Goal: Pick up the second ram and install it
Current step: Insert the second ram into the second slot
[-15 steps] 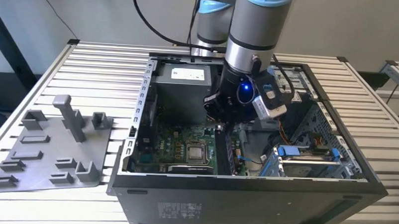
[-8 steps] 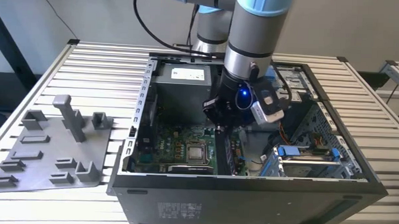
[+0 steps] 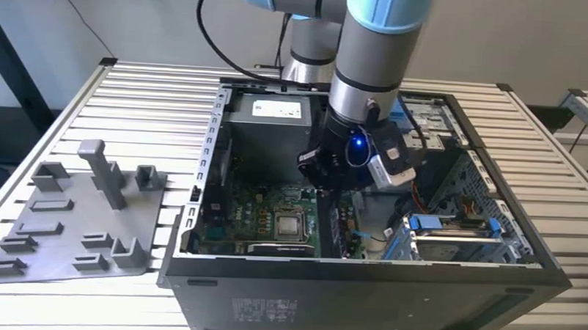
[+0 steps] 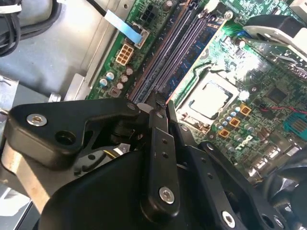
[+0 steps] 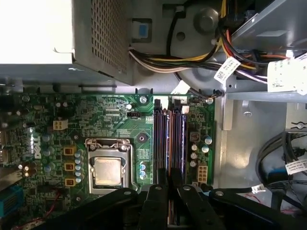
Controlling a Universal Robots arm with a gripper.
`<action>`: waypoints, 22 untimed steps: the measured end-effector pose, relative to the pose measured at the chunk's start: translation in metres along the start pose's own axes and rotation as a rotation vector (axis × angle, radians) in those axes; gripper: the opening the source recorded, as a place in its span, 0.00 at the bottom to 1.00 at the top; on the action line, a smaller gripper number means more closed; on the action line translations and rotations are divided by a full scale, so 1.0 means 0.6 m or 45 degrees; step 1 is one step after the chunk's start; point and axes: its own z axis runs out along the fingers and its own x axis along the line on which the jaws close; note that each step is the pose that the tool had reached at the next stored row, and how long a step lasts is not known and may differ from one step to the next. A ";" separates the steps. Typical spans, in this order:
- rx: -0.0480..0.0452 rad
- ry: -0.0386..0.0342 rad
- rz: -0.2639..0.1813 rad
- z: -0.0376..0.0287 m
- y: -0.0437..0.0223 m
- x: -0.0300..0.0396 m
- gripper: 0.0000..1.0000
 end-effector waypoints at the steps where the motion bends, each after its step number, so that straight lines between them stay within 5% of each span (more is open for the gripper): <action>1: 0.000 0.0008 0.000 0.000 0.000 0.000 0.14; 9: 0.000 0.0071 -0.001 0.004 0.000 0.000 0.14; 22: -0.001 0.0141 0.028 0.030 -0.001 0.001 0.14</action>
